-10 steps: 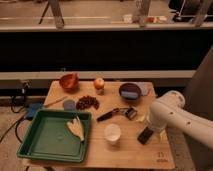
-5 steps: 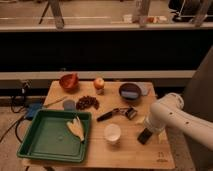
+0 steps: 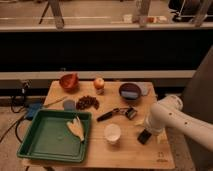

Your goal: Place eraser in red bowl

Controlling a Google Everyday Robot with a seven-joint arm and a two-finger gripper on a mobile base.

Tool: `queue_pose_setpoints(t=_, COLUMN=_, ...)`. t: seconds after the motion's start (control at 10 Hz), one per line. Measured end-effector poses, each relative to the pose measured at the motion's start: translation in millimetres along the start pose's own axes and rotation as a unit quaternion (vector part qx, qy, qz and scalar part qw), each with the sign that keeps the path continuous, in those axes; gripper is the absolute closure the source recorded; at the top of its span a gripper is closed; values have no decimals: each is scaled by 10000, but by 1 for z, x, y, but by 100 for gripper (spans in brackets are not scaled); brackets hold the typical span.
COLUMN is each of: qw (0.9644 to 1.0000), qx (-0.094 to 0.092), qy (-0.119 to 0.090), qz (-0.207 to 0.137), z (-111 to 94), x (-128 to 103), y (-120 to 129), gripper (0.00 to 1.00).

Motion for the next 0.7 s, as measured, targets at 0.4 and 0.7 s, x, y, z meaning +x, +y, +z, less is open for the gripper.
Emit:
queue_pose_setpoints(t=0.4, qw=9999, qx=13, qy=-118, qz=31, z=13, x=0, y=-1, gripper=20)
queue_pose_setpoints(t=0.7, qw=9998, qx=2, qy=-167, qz=65, z=16, x=3, y=1, gripper=30)
